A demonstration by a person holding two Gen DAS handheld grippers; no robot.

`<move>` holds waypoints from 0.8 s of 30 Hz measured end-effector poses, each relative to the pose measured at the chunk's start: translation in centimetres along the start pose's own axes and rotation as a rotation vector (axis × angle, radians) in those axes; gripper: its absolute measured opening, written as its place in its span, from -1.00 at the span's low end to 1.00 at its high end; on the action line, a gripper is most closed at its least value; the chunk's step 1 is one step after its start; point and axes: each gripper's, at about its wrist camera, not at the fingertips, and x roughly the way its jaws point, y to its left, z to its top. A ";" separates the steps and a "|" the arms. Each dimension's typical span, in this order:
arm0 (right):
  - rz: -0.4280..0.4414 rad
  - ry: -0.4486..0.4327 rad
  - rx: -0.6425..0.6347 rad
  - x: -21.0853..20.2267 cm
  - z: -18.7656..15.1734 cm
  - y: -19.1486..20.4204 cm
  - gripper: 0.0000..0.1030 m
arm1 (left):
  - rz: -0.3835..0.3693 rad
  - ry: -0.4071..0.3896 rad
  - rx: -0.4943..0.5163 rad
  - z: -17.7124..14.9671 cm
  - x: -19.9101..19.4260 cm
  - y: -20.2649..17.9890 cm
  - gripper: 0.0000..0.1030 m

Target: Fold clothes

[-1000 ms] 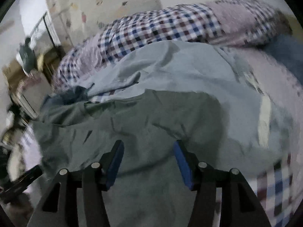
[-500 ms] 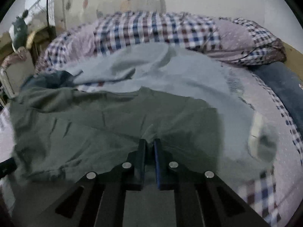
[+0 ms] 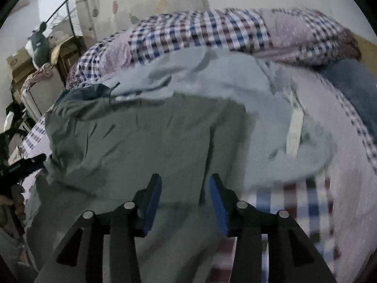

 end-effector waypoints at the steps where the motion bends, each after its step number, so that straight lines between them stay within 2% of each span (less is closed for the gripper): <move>1: -0.001 0.001 -0.015 0.7 0.6 0.1 -0.12 | -0.001 -0.022 -0.015 0.6 -0.3 0.4 0.67; 8: -0.012 0.059 -0.095 7.1 3.6 -1.2 -0.12 | -0.017 -0.146 -0.082 4.0 -2.7 3.2 0.67; 13: 0.002 0.080 -0.123 10.1 4.0 -1.4 -0.12 | -0.011 -0.177 -0.029 6.1 -3.5 3.7 0.67; 14: 0.006 0.078 -0.128 10.3 3.9 -1.4 -0.19 | -0.015 -0.179 -0.009 6.8 -3.6 3.6 0.67; 16: 0.012 0.065 -0.136 10.5 3.7 -1.2 -0.74 | -0.022 -0.181 0.034 8.4 -3.6 3.5 0.67; 17: 0.019 0.050 -0.137 10.2 3.6 -1.1 -0.91 | -0.016 -0.175 0.061 9.4 -3.3 3.3 0.67; 20: 0.036 -0.050 -0.128 7.9 3.3 -1.1 -0.94 | 0.013 -0.141 0.146 12.3 -2.0 1.9 0.67; 24: 0.033 -0.149 -0.057 4.9 3.1 -1.9 -0.95 | 0.041 -0.036 0.311 15.3 0.8 -1.7 0.67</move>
